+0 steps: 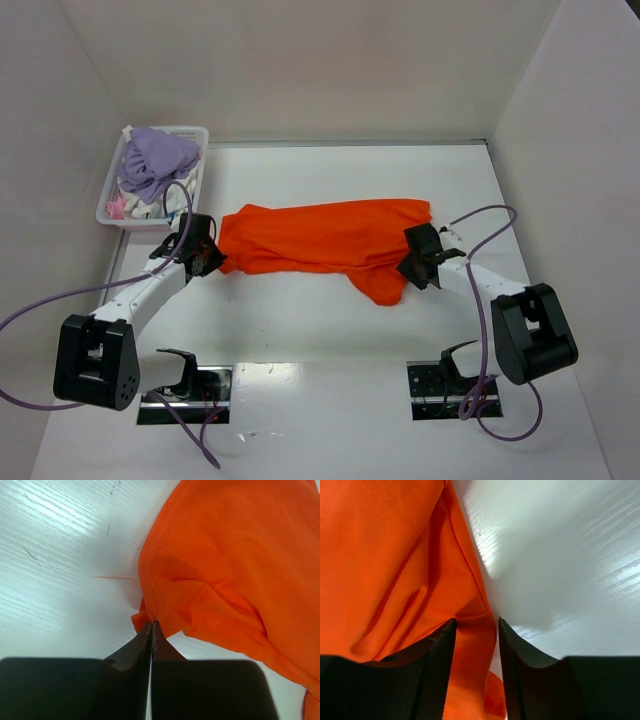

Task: Fold and stack the t-shirts
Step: Flatten out the tshirt

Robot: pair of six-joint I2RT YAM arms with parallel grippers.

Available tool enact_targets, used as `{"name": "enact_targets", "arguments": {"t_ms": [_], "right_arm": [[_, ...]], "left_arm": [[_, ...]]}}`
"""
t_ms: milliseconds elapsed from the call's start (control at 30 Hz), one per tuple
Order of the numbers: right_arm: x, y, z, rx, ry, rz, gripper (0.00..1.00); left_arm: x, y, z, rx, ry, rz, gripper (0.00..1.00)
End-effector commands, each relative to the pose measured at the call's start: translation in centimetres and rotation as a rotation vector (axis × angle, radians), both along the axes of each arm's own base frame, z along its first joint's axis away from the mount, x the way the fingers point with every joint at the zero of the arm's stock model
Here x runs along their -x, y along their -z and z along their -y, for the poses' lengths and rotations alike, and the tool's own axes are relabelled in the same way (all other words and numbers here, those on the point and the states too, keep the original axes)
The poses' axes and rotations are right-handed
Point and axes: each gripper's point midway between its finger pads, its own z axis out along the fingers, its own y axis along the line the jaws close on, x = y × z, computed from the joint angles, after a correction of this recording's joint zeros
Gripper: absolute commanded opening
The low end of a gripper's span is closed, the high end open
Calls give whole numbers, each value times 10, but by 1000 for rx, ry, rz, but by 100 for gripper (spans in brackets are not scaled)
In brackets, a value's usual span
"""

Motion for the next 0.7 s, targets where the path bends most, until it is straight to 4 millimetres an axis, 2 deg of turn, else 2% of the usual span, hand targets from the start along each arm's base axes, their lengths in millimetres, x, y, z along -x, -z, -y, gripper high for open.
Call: {"name": "enact_targets", "arguments": {"t_ms": [0,67,167,200,300,333,433,567,600,667], "right_arm": [[-25,-16,-2,-10,21,90,45],[-23,-10,-3,-12,17,69,43],[-29,-11,-3,-4,21,71,34],[-31,-12,-3,-7,21,80,27],[-33,-15,-1,2,39,86,17],[-37,-19,-2,-1,40,97,10],[-44,-30,0,13,51,112,0],[-56,-69,1,20,45,196,0],[-66,-93,1,20,42,260,0],[-70,-115,3,34,32,302,0]], "left_arm": [[-4,0,-1,-1,-5,14,0],[-4,0,-1,-1,-5,14,0],[-4,0,-1,-1,-5,14,0],[-4,0,-1,-1,-5,14,0],[-4,0,-2,-6,2,13,0],[-6,-4,-1,-5,2,22,0],[-9,-7,-1,-4,2,31,0],[-19,-33,-1,-17,25,78,0],[-24,-46,-2,-21,19,104,0],[-30,-69,-1,-25,29,161,0]]}}
